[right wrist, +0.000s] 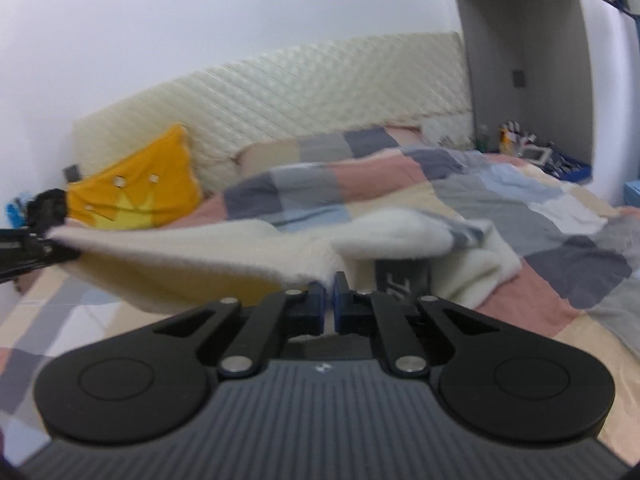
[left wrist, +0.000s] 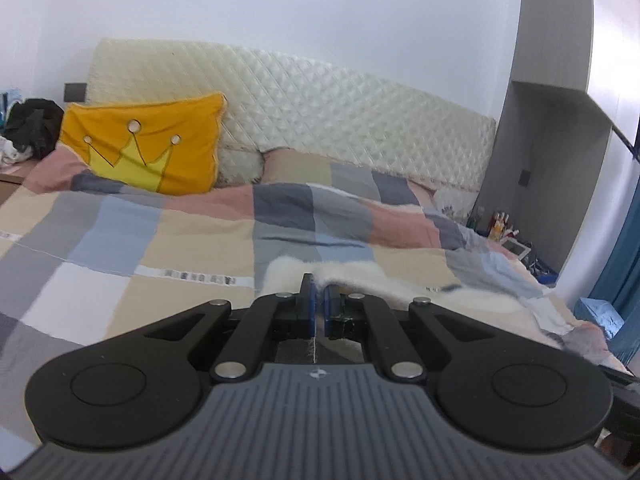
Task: Fold large clothes
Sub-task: 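Grasp the cream sweater's hem with the left gripper while the right gripper grasps it too, then lift the sweater with both grippers and shake it out above the bed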
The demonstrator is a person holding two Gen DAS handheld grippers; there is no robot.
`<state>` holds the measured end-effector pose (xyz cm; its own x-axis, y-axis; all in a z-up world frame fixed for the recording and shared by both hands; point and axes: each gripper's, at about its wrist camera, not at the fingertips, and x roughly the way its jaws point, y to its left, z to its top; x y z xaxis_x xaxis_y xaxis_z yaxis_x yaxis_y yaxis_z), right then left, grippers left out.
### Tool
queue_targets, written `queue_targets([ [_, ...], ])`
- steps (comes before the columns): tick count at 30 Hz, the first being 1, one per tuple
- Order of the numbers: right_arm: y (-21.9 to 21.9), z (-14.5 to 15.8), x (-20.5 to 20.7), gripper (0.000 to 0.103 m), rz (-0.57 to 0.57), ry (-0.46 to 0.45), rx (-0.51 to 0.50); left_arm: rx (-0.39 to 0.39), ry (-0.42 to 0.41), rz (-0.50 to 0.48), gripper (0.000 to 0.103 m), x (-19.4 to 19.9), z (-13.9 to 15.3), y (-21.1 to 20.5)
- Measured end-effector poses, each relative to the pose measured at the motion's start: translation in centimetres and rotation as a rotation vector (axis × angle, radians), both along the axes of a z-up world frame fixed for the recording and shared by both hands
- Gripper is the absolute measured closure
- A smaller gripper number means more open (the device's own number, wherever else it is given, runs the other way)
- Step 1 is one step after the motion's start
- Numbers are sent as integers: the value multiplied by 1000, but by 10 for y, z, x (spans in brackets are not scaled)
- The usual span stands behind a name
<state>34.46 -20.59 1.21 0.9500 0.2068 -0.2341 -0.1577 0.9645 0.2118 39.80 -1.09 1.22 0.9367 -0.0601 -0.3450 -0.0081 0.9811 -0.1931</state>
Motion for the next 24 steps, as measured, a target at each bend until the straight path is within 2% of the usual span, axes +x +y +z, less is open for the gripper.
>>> queue_targets([
  [6, 3, 31, -67, 96, 59, -75, 18, 18, -34, 6, 98, -79, 31, 20],
  [10, 6, 33, -112, 96, 87, -107, 37, 16, -54, 11, 98, -141, 33, 35],
  [13, 11, 19, -138, 96, 98, -94, 51, 25, -38, 16, 98, -180, 12, 43],
  [17, 25, -14, -148, 96, 111, -34, 29, -20, 33, 49, 98, -207, -43, 58],
  [19, 30, -31, -144, 96, 117, 16, 36, -4, 55, 70, 98, -212, -73, 60],
  [21, 38, -47, -141, 96, 113, 49, 10, -38, 107, 74, 98, -206, -98, 63],
  [24, 47, -66, -139, 96, 104, 68, -17, -29, 139, 60, 98, -200, -112, 63],
])
